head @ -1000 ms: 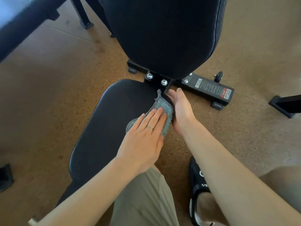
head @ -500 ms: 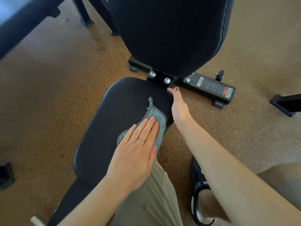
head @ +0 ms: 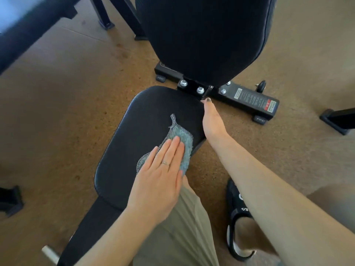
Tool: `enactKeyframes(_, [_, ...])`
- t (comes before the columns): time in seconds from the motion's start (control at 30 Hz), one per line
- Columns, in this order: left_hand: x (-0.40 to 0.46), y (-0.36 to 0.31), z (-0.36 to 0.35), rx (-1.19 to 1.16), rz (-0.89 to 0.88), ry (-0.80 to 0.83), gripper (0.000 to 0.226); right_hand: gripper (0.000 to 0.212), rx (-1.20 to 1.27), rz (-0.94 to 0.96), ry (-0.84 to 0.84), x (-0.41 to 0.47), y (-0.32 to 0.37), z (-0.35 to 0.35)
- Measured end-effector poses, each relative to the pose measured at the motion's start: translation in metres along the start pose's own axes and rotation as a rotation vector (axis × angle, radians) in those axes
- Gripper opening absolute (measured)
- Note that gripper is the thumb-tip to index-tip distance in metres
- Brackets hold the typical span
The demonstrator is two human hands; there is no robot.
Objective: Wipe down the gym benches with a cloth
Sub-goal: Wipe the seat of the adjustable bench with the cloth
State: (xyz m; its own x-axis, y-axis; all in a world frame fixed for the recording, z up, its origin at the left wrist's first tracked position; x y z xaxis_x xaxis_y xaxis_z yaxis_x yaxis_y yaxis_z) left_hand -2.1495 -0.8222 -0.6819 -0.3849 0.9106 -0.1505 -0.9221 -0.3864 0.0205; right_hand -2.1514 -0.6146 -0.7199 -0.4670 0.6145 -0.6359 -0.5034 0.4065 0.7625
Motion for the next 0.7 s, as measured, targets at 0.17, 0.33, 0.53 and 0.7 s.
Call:
enactKeyframes(0.17, [0.05, -0.003, 0.002, -0.032, 0.042, -0.032, 0.059, 0.041, -0.036, 0.109, -0.059, 0.005, -0.001, 0.0])
enactKeyframes(0.33, [0.084, -0.006, 0.007, -0.107, 0.13, -0.01, 0.06, 0.052, -0.293, 0.235, -0.069, -0.006, 0.011, 0.002])
enactKeyframes(0.53, [-0.054, 0.018, -0.002, -0.055, 0.181, -0.051, 0.058, 0.061, -0.806, 0.634, -0.014, -0.05, 0.013, -0.04])
enactKeyframes(0.7, [-0.059, 0.026, -0.007, -0.117, 0.319, -0.06, 0.06, 0.058, -1.111, 0.742, -0.019, -0.057, -0.016, -0.054])
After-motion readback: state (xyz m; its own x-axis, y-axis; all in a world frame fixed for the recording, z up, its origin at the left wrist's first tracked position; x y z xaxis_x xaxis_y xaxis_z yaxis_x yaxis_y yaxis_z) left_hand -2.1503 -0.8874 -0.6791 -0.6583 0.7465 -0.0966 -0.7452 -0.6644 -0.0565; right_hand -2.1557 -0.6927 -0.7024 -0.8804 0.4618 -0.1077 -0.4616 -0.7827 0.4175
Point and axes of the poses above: each hand's wrist, its own x-axis towards the middle knuckle, its own z-axis out of the back of the hand, y = z × x, the point moved 2 cm from there along x, towards the middle knuckle, and after that the axes turned 5 degrees about -z, right-handed, at the moved point
